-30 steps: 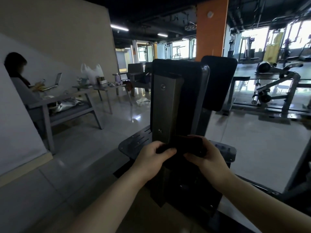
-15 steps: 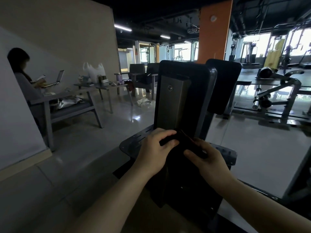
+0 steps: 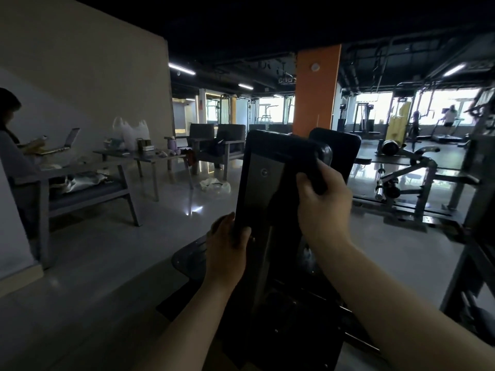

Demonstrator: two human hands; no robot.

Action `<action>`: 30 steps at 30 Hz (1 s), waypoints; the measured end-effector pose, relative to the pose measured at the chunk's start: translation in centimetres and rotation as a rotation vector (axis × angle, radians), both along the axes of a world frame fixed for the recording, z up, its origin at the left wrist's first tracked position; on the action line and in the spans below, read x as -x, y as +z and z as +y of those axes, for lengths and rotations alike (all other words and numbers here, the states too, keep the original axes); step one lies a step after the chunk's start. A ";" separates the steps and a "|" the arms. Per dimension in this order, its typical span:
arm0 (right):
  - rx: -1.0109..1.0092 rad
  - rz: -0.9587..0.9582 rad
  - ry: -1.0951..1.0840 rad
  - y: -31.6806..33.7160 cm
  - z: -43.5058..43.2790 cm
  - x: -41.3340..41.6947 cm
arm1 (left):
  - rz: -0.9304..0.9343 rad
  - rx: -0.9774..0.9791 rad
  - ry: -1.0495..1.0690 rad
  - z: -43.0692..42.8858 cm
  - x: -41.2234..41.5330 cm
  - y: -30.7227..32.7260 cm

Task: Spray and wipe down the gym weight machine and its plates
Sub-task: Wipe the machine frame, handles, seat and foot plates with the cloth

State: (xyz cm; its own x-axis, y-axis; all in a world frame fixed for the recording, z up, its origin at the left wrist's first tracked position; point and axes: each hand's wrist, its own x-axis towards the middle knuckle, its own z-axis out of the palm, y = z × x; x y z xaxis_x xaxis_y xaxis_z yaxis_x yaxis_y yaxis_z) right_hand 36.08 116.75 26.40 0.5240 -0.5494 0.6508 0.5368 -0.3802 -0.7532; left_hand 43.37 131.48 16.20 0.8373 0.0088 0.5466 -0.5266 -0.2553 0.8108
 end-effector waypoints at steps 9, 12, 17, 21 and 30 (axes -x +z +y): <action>0.207 0.152 -0.084 -8.1 3.2 -3.1 | 0.003 0.079 -0.037 -1.1 -2.1 -0.4; 0.206 0.216 -0.036 -9.3 2.8 -2.1 | 0.110 0.204 -0.089 -1.5 -2.2 -0.5; 0.297 -0.016 -0.200 0.2 1.4 -3.2 | -0.025 -0.024 -0.115 -0.7 -3.4 0.1; 0.336 -0.038 -0.214 -1.9 1.6 -3.4 | -0.013 -0.013 -0.114 -0.2 -3.4 -0.8; 0.105 0.330 0.061 -20.0 4.3 -2.0 | 0.072 0.049 -0.051 -0.6 -3.6 -1.0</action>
State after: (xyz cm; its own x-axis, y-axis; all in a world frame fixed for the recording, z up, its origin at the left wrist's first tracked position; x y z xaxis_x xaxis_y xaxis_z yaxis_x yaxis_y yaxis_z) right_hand 38.03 121.02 6.42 0.7455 -0.4497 0.4919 0.2948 -0.4394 -0.8485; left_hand 47.02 130.90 15.21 0.8744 -0.0091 0.4850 -0.4778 -0.1888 0.8579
